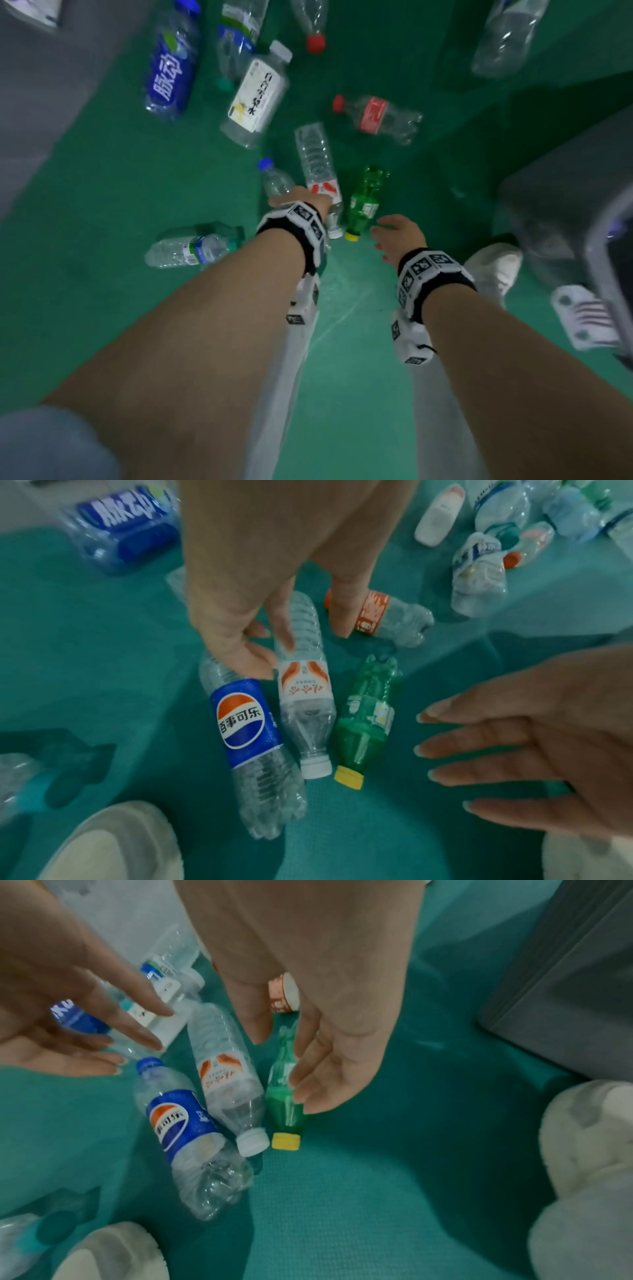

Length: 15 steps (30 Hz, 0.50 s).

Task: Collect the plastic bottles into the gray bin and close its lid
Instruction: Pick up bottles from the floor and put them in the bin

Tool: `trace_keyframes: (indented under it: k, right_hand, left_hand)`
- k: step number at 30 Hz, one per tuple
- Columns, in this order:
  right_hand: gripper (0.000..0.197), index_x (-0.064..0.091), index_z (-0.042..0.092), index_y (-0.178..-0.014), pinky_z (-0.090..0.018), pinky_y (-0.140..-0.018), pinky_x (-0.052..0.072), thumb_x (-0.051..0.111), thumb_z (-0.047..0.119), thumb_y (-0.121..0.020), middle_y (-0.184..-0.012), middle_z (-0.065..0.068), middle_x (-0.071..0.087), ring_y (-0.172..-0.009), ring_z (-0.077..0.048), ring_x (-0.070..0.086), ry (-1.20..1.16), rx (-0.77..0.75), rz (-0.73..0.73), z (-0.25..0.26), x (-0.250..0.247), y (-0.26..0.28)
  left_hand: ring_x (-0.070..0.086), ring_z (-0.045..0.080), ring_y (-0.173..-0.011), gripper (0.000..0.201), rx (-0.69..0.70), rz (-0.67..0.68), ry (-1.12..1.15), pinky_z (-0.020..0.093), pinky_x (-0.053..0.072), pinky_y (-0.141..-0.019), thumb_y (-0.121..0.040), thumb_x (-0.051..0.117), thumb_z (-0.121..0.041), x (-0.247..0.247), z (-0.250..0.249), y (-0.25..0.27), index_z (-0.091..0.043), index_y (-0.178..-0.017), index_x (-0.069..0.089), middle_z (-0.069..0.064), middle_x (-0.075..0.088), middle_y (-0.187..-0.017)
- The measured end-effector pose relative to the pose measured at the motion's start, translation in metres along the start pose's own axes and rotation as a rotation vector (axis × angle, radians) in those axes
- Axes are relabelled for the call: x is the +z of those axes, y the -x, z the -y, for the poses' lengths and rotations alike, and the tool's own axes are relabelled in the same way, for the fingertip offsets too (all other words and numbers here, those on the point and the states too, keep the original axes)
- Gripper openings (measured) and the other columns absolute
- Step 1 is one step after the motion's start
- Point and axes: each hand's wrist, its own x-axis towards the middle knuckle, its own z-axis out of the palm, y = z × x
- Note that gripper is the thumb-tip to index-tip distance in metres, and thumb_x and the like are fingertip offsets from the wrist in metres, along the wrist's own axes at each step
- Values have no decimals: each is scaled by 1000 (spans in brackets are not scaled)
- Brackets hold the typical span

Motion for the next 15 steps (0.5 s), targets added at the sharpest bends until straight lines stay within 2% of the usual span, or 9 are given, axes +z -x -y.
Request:
trace_keyframes:
  k: [1, 2, 4, 7, 9, 12, 14, 15]
  right_hand:
    - [38, 56, 17, -124, -38, -91, 52, 60, 27, -88, -118, -7, 63, -100, -24, 62, 11, -7, -31, 2, 6, -7]
    - [44, 52, 14, -129, -34, -89, 51, 62, 28, -88, -117, -5, 61, -98, -22, 60, 24, -10, -59, 2, 17, -17]
    - [55, 45, 9, -132, -30, -87, 47, 65, 32, -87, -122, -6, 57, -104, -24, 57, 17, -15, -134, 7, 30, -33]
    - [66, 41, 10, -133, -28, -84, 42, 71, 37, -81, -131, -10, 48, -113, -27, 54, -36, -7, -228, 11, 46, -57]
    - [71, 41, 12, -134, -30, -86, 44, 74, 40, -77, -131, -9, 45, -113, -26, 53, -67, 12, -244, 9, 53, -68]
    - [67, 48, 12, -128, -34, -87, 51, 75, 41, -74, -123, -8, 56, -105, -24, 60, -96, -16, -227, 4, 58, -79]
    - [59, 52, 11, -124, -29, -77, 52, 75, 37, -76, -116, -7, 62, -99, -22, 62, -98, -34, -190, 3, 57, -81]
    - [56, 52, 10, -123, -24, -68, 50, 75, 34, -77, -114, -5, 63, -94, -20, 62, -99, -40, -174, 3, 54, -80]
  left_hand:
    - [48, 33, -124, 50, 17, -33, -34, 39, 39, -105, -88, 61, -37, 2, 0, -7, -5, -126, 54, 19, 46, -137]
    - [44, 33, -127, 60, 23, -52, -48, 39, 35, -108, -89, 61, -38, 4, 1, -17, -5, -136, 44, 17, 38, -142]
    - [42, 32, -126, 70, 26, -92, -61, 38, 35, -109, -89, 61, -42, 14, -2, -35, -6, -142, 32, 15, 27, -144]
    - [42, 35, -124, 82, 37, -134, -71, 37, 38, -106, -83, 61, -55, 28, -4, -62, -7, -141, 31, 18, 16, -145]
    - [41, 35, -123, 84, 37, -111, -51, 38, 37, -104, -81, 60, -60, 38, -4, -72, -9, -141, 30, 18, 16, -144]
    - [44, 34, -119, 79, 94, -167, -18, 40, 39, -103, -78, 66, -55, 52, -10, -78, -10, -134, 34, 16, 24, -137]
    - [44, 34, -118, 73, 120, -184, -34, 41, 40, -102, -80, 66, -50, 58, -14, -79, -9, -133, 34, 16, 30, -136]
    - [44, 34, -119, 71, 124, -184, -51, 42, 40, -102, -82, 65, -47, 59, -15, -79, -9, -133, 34, 17, 32, -136]
